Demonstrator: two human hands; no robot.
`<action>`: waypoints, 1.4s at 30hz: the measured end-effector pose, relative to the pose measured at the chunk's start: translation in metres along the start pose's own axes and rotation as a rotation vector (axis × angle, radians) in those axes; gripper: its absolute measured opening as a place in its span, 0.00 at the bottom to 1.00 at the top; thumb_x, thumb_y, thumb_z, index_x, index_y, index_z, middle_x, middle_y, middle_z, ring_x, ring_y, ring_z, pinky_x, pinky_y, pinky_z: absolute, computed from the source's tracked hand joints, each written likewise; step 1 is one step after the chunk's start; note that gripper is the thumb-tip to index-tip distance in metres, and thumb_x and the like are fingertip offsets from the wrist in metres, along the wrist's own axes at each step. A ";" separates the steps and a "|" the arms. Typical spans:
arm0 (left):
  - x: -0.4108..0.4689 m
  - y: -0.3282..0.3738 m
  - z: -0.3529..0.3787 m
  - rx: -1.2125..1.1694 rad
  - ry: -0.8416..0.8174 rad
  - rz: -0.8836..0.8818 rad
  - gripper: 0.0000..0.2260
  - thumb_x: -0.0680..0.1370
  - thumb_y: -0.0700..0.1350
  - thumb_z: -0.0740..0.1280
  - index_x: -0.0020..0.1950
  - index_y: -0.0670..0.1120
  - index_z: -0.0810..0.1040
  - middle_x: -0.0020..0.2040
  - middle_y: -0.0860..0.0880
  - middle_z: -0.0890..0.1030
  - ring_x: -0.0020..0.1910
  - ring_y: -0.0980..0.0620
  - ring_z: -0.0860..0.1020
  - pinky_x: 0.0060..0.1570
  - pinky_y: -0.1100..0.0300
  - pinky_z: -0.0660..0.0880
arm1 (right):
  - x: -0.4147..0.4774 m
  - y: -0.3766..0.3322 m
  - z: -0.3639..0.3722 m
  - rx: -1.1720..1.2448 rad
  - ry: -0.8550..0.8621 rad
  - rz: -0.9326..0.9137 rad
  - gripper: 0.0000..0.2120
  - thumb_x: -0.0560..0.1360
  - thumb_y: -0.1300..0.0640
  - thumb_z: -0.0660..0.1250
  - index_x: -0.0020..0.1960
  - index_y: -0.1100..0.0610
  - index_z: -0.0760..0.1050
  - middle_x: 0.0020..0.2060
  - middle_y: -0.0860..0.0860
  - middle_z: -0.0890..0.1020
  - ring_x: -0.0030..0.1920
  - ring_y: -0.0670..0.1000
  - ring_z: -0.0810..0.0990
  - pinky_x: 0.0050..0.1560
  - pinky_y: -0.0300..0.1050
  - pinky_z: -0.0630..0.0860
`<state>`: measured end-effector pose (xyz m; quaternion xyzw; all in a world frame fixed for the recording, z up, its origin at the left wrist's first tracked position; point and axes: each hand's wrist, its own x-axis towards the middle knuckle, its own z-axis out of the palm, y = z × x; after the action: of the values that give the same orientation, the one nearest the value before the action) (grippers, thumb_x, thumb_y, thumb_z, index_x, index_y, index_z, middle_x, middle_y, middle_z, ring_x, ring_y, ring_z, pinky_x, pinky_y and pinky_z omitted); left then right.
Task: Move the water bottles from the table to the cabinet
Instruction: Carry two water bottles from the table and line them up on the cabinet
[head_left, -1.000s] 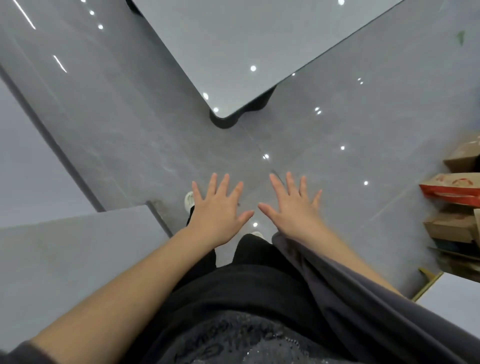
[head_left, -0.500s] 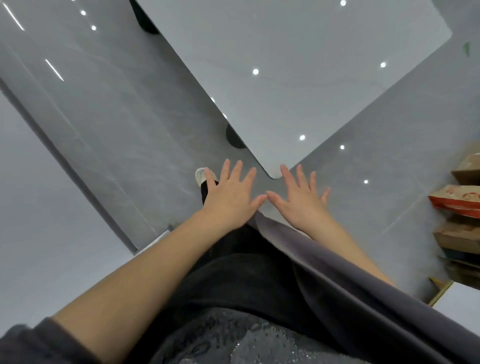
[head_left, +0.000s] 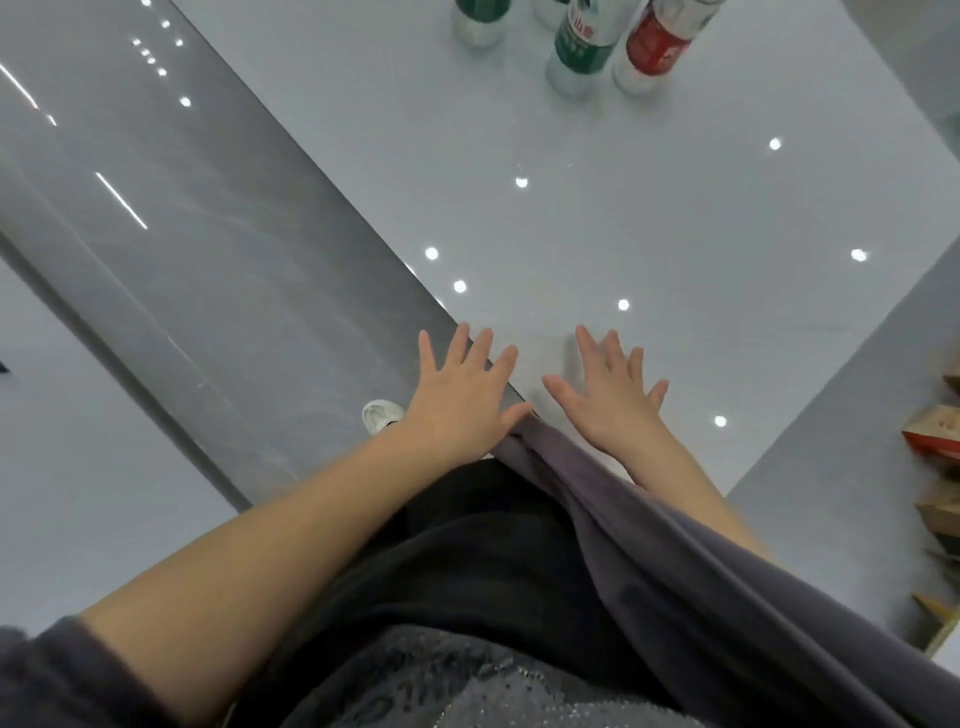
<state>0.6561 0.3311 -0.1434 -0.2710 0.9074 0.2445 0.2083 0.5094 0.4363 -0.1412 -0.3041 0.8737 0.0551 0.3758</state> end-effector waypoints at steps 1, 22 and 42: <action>0.009 -0.011 -0.012 -0.017 -0.003 -0.001 0.30 0.81 0.62 0.52 0.78 0.50 0.51 0.79 0.44 0.50 0.78 0.42 0.43 0.70 0.33 0.40 | 0.009 -0.013 -0.008 0.004 -0.004 0.000 0.36 0.79 0.34 0.52 0.80 0.43 0.41 0.80 0.52 0.41 0.79 0.60 0.37 0.72 0.70 0.37; 0.235 -0.189 -0.205 -0.142 -0.052 0.255 0.33 0.80 0.53 0.61 0.79 0.42 0.51 0.79 0.43 0.54 0.78 0.43 0.50 0.75 0.50 0.51 | 0.175 -0.185 -0.131 0.471 0.062 0.358 0.37 0.79 0.37 0.57 0.80 0.46 0.43 0.81 0.51 0.44 0.79 0.59 0.40 0.74 0.68 0.41; 0.337 -0.200 -0.246 -0.673 0.063 0.425 0.28 0.66 0.48 0.78 0.63 0.48 0.72 0.55 0.55 0.78 0.49 0.62 0.73 0.44 0.80 0.66 | 0.237 -0.196 -0.171 1.338 0.820 0.436 0.21 0.67 0.63 0.78 0.58 0.61 0.79 0.53 0.56 0.85 0.55 0.55 0.83 0.60 0.59 0.78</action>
<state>0.4565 -0.0839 -0.1866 -0.1377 0.8185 0.5572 0.0248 0.3890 0.1057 -0.1567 0.1657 0.8293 -0.5224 0.1088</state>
